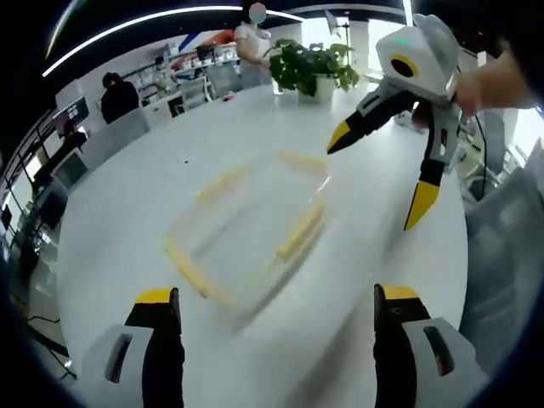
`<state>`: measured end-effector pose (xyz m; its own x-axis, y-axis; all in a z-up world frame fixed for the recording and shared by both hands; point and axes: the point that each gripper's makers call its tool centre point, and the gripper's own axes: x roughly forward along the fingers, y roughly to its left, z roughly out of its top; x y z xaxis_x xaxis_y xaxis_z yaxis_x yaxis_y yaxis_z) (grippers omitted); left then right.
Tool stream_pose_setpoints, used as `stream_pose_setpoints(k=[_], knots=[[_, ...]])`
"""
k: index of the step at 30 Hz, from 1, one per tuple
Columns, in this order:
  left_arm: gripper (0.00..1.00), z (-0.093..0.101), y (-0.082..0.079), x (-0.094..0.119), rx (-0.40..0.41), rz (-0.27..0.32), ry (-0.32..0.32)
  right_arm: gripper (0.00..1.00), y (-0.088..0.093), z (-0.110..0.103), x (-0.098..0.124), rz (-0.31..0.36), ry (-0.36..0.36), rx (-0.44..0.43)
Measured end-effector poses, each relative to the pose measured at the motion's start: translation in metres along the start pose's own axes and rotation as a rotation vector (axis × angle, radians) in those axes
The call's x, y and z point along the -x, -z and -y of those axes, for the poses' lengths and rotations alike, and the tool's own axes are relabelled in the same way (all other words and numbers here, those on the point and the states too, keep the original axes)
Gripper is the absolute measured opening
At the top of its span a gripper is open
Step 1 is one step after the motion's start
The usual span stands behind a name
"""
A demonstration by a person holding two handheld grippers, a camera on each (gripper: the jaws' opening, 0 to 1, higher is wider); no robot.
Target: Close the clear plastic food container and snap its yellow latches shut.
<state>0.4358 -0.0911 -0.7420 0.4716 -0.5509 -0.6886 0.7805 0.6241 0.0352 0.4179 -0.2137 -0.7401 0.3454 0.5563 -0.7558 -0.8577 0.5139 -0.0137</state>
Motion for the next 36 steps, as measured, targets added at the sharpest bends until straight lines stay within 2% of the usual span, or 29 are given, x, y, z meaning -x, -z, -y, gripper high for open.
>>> stream_pose_setpoints(k=[3, 6, 8, 13, 16, 21, 27, 30, 33, 36], knots=[[0.92, 0.001, 0.002, 0.003, 0.006, 0.008, -0.014, 0.83, 0.004, -0.006, 0.004, 0.010, -0.006, -0.022], [0.92, 0.006, 0.002, 0.007, 0.035, 0.039, -0.015, 0.83, 0.009, -0.008, 0.011, 0.027, 0.020, -0.019], [0.92, 0.007, 0.004, 0.009, 0.033, 0.037, -0.021, 0.83, 0.012, -0.009, 0.016, 0.040, 0.026, -0.034], [0.92, 0.016, 0.005, 0.018, 0.059, 0.082, -0.017, 0.85, 0.013, -0.015, 0.025, 0.096, 0.034, -0.055], [0.92, 0.018, 0.008, 0.021, 0.057, 0.087, -0.026, 0.85, 0.014, -0.018, 0.030, 0.125, 0.042, -0.070], [0.95, 0.023, 0.004, 0.033, 0.122, 0.159, -0.040, 0.85, 0.013, -0.024, 0.040, 0.187, 0.055, -0.079], [0.97, 0.037, 0.022, 0.045, 0.144, 0.154, -0.037, 0.87, 0.020, -0.033, 0.048, 0.215, 0.064, -0.116], [0.99, 0.041, 0.024, 0.054, 0.189, 0.177, -0.045, 0.87, 0.025, -0.036, 0.051, 0.227, 0.073, -0.136], [0.99, 0.047, 0.024, 0.063, 0.184, 0.199, -0.053, 0.88, 0.027, -0.043, 0.057, 0.260, 0.074, -0.153], [0.99, 0.054, 0.030, 0.069, 0.169, 0.197, -0.066, 0.87, 0.030, -0.048, 0.060, 0.260, 0.074, -0.152]])
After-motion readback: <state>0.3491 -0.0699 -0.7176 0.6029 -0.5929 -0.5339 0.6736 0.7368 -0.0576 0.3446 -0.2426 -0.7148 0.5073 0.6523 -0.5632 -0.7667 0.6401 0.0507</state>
